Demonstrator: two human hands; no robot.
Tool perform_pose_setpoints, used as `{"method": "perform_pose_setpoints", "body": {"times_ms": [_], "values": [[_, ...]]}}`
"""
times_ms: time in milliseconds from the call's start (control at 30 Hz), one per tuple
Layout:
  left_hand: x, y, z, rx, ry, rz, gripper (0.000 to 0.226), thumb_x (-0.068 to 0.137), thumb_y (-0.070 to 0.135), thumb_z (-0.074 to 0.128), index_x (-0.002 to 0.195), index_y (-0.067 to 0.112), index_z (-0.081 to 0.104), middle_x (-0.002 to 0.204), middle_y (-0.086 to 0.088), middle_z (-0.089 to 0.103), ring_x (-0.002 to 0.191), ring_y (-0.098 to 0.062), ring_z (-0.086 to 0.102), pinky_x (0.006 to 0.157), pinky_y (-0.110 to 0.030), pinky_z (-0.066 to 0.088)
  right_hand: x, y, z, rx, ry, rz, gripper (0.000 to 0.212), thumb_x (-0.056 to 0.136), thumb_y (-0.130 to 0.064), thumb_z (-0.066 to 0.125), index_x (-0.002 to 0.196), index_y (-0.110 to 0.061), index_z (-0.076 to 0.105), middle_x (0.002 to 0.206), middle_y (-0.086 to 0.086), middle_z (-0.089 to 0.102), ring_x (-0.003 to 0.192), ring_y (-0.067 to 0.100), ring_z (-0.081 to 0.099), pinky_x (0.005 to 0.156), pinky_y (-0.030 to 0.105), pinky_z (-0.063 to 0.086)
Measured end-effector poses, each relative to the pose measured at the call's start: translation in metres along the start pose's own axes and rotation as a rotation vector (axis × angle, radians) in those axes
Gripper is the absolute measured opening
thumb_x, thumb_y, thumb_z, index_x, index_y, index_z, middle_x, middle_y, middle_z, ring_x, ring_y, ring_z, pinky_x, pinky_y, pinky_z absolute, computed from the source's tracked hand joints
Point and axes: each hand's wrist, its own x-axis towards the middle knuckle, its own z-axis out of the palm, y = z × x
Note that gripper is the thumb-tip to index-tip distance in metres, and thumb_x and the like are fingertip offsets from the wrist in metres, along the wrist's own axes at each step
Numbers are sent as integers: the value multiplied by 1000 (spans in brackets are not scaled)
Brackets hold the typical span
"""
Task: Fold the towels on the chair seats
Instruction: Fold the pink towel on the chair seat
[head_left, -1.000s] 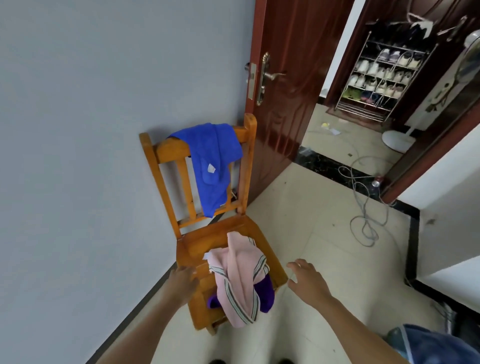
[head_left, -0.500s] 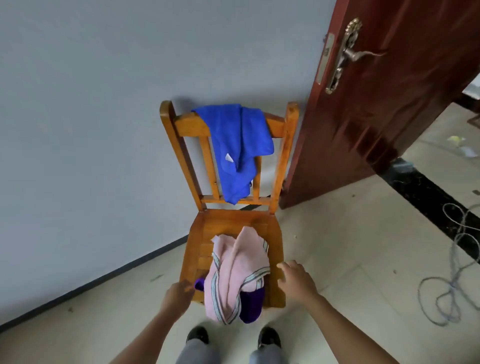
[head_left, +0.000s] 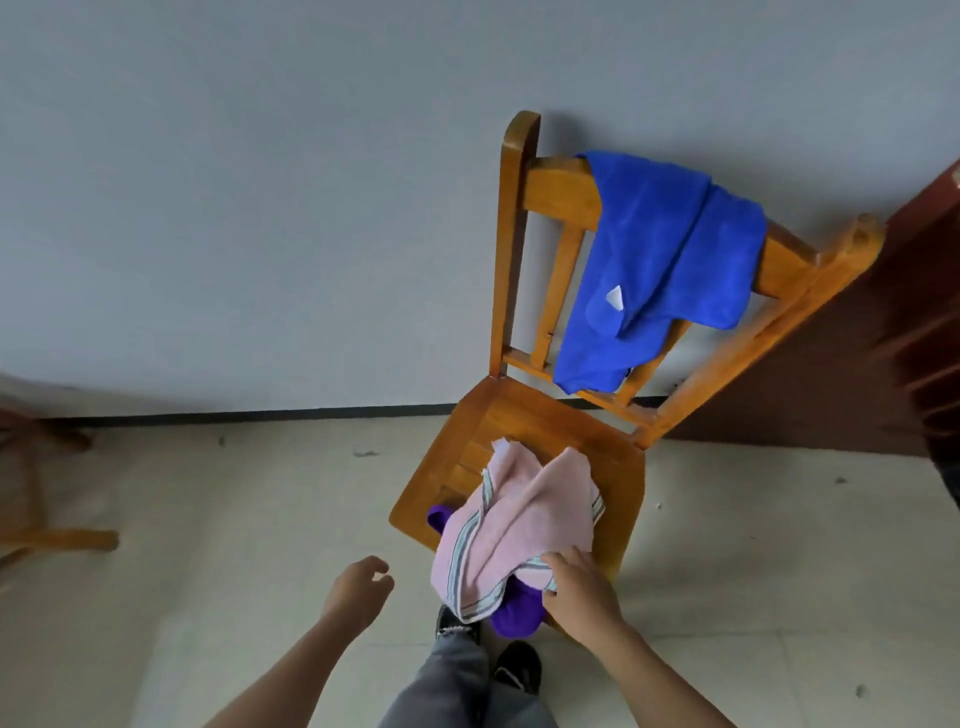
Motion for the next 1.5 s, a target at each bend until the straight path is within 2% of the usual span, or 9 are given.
{"method": "perform_pose_setpoints", "body": {"times_ms": [133, 233, 300, 433, 567, 700, 867, 1267, 1500], "values": [[28, 12, 29, 3, -49, -12, 40, 93, 27, 51, 131, 16, 47, 135, -6, 51, 117, -19, 53, 92, -25, 44, 29, -3, 13, -151, 28, -58, 54, 86, -32, 61, 136, -23, 42, 139, 3, 43, 124, 22, 43, 95, 29, 46], [58, 23, 53, 6, -86, 9, 56, 89, 36, 57, 139, 20, 36, 141, -5, 45, 125, -20, 47, 98, -28, 42, 57, -6, 32, -219, 60, -120, 71, 31, -42, 92, 97, -24, 71, 101, 6, 70, 86, 22, 69, 58, 29, 57], [80, 28, 65, 23, -97, 59, 70, 86, 42, 59, 144, 21, 26, 145, -5, 40, 129, -23, 42, 101, -32, 41, 76, -2, 51, -260, 18, -148, 85, 22, -40, 92, 101, -24, 66, 102, 10, 71, 88, 29, 70, 59, 37, 58], [120, 33, 95, 166, -115, 201, 92, 80, 48, 64, 149, 25, 6, 153, -2, 25, 133, -24, 36, 102, -35, 42, 103, 23, 87, -367, -23, -222, 99, 41, -27, 89, 128, -22, 43, 127, 20, 57, 114, 41, 56, 80, 51, 54], [135, 49, 124, 184, -196, 353, 96, 83, 36, 64, 148, 25, -6, 149, -4, 24, 132, -24, 35, 97, -32, 41, 125, 50, 86, -380, -49, -187, 101, 45, -28, 89, 133, -27, 39, 126, 21, 56, 111, 41, 57, 76, 48, 56], [155, 85, 133, -4, -109, 353, 82, 88, 16, 57, 149, 25, 4, 133, -10, 38, 117, -28, 48, 89, -32, 41, 155, 70, 64, -277, 123, -91, 78, 58, -8, 82, 126, -24, 46, 121, 18, 58, 87, 35, 64, 55, 36, 56], [169, 143, 108, -100, -43, 386, 65, 88, 10, 53, 145, 21, 25, 134, -11, 47, 121, -28, 47, 91, -29, 38, 168, 75, 23, -124, 284, 140, 40, 90, -11, 49, 129, -20, 46, 127, 10, 50, 109, 32, 52, 75, 37, 48], [90, 207, -12, -495, 96, 309, 32, 93, 11, 51, 124, 16, 55, 126, -9, 56, 110, -23, 54, 78, -23, 42, 91, 53, -98, 231, 500, 215, 29, 85, -3, 53, 114, -7, 53, 116, 13, 57, 108, 32, 52, 74, 34, 42], [13, 201, -73, -639, 152, 293, 36, 93, 15, 51, 128, 16, 51, 126, -13, 55, 99, -25, 52, 79, -29, 45, 17, 45, -161, 489, 356, 195, 17, 80, -10, 63, 91, -7, 52, 95, 14, 59, 90, 27, 56, 66, 30, 37]]}}
